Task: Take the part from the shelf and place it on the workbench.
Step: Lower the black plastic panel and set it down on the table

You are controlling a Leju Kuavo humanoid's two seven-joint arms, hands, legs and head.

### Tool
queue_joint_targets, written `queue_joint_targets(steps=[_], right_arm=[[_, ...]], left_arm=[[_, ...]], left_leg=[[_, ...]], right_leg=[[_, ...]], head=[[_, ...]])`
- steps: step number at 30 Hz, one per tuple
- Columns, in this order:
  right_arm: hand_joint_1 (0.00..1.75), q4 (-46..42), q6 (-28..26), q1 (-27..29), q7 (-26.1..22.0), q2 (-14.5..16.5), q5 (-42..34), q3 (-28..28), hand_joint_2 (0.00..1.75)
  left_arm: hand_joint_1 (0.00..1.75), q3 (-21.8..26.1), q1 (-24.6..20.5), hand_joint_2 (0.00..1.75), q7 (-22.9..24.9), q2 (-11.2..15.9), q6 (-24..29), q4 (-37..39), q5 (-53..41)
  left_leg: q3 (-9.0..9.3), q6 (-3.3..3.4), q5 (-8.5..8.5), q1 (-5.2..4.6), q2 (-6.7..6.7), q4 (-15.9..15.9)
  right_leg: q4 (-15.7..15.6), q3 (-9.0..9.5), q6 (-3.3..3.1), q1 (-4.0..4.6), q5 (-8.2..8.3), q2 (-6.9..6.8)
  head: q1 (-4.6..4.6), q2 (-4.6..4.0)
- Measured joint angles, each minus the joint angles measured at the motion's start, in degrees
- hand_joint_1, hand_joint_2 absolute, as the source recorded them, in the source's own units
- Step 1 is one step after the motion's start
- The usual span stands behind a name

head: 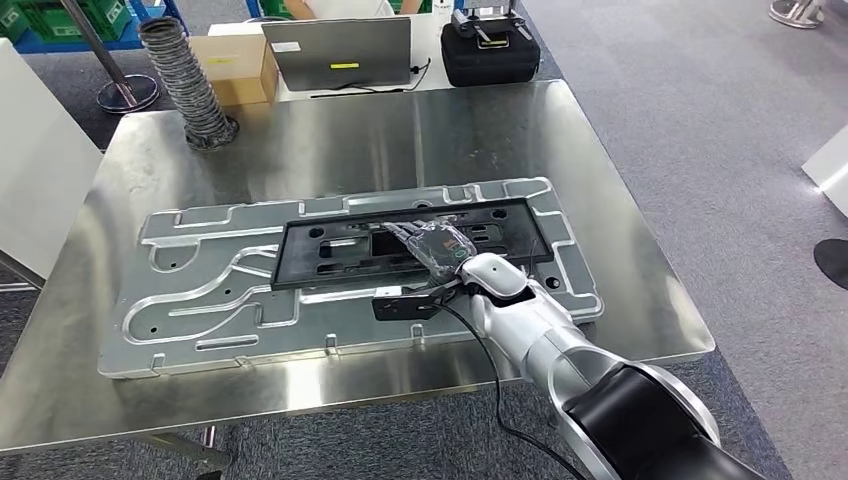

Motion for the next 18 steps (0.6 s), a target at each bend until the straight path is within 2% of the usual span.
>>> queue_joint_targets(steps=[2, 4, 5, 8, 9, 10, 11, 13, 14, 15, 17, 18], right_arm=[[0.0, 0.01, -0.03, 0.1, -0.45, -0.05, -0.22, 0.0, 0.0], [0.0, -0.02, -0.18, 0.15, -1.19, -0.07, -0.62, -0.02, 0.0], [0.0, -0.04, -0.4, 0.16, -1.83, -0.08, -1.05, -0.07, 0.0], [0.0, -0.21, -1.81, 0.57, -5.33, -0.08, -3.75, -0.75, 0.0], [0.0, -0.47, -2.51, 0.86, -6.95, -0.08, -5.04, -1.2, 0.0], [0.0, -0.94, -3.36, 1.13, -8.74, -0.07, -6.46, -1.75, 0.0], [0.0, -1.64, -4.41, 1.35, -10.68, -0.05, -8.03, -2.4, 0.0], [0.0, -3.79, -6.98, 1.47, -14.16, -0.02, -11.34, -3.9, 0.0], [0.0, -5.18, -8.33, 1.49, -15.3, -0.03, -12.92, -4.65, 0.0], [0.0, -6.93, -9.66, 1.65, -15.97, -0.1, -14.42, -5.33, 0.0], [0.0, -11.6, -12.12, 2.5, -15.93, -0.75, -16.78, -6.32, 0.0], [0.0, -14.5, -13.53, 3.2, -15.42, -1.36, -17.58, -6.72, 0.0]], left_arm=[[0.0, -0.21, -0.01, 0.0, 0.04, -0.02, 0.04, 0.0, -0.09], [0.0, -0.48, -0.01, 0.0, -0.02, -0.03, 0.09, 0.0, -0.08], [0.0, -0.61, -0.06, 0.0, -0.05, -0.04, 0.12, 0.0, -0.05], [0.0, -0.91, -0.12, 0.0, -0.08, -0.04, 0.16, 0.0, 0.08], [0.0, -0.97, -0.09, 0.0, -0.08, -0.04, 0.14, 0.0, 0.14], [0.0, -1.02, -0.06, 0.0, -0.09, -0.04, 0.08, 0.0, 0.19], [0.0, -1.08, -0.04, 0.0, -0.11, -0.05, -0.02, 0.0, 0.24], [0.0, -1.19, -0.04, 0.0, -0.29, -0.13, -0.29, 0.0, 0.41], [0.0, -1.22, -0.06, 0.0, -0.42, -0.21, -0.45, 0.0, 0.55], [0.0, -1.24, -0.07, 0.0, -0.55, -0.29, -0.61, 0.0, 0.72], [0.0, -1.24, -0.02, 0.0, -0.74, -0.38, -0.92, 0.0, 1.15], [0.0, -1.23, 0.04, 0.0, -0.83, -0.36, -1.05, 0.0, 1.46]], left_leg=[[0.03, 0.87, -0.12, -0.2, -0.13, -0.29], [0.06, 1.56, 0.06, -0.16, -0.1, -0.47], [0.09, 1.87, 0.15, -0.08, -0.06, -0.58], [0.03, 2.31, 0.21, -0.1, 0.01, -0.61], [0.02, 2.34, 0.2, -0.14, 0.01, -0.61], [0.03, 2.36, 0.2, -0.18, -0.01, -0.6], [0.07, 2.35, 0.19, -0.22, -0.04, -0.6], [0.21, 2.31, 0.17, -0.34, -0.07, -0.61], [0.25, 2.18, 0.19, -0.43, -0.07, -0.64], [0.25, 1.96, 0.21, -0.46, -0.07, -0.71], [0.3, 1.35, 0.33, -0.43, -0.06, -0.97], [0.3, 1.05, 0.33, -0.42, -0.07, -1.08]], right_leg=[[0.1, -0.13, 0.59, 0.02, -0.01, 0.03], [0.84, -0.4, 1.23, -0.16, -0.64, -0.03], [2.52, -1.12, 1.53, -0.25, -1.75, -0.07], [13.24, -6.17, 2.11, -0.38, -6.84, -0.14], [15.97, -7.56, 2.14, -0.38, -7.56, -0.14], [16.63, -7.97, 2.04, -0.37, -7.2, -0.14], [14.92, -7.23, 1.83, -0.33, -5.8, -0.14], [6.76, -3.32, 1.03, -0.07, -1.91, -0.14], [3.08, -1.57, 0.63, 0.14, -0.54, -0.17], [0.71, -0.48, 0.3, 0.37, 0.16, -0.19], [-0.29, -0.15, -0.06, 0.67, 0.33, -0.23], [-0.61, -0.04, -0.29, 0.48, 0.51, -0.24]], head=[[0.01, 0.0], [0.01, 0.0], [0.01, 0.0], [0.01, 0.0], [0.01, 0.0], [0.01, 0.0], [0.01, 0.0], [0.01, 0.0], [0.01, 0.0], [0.01, 0.0], [0.01, 0.0], [0.0, 0.0]])
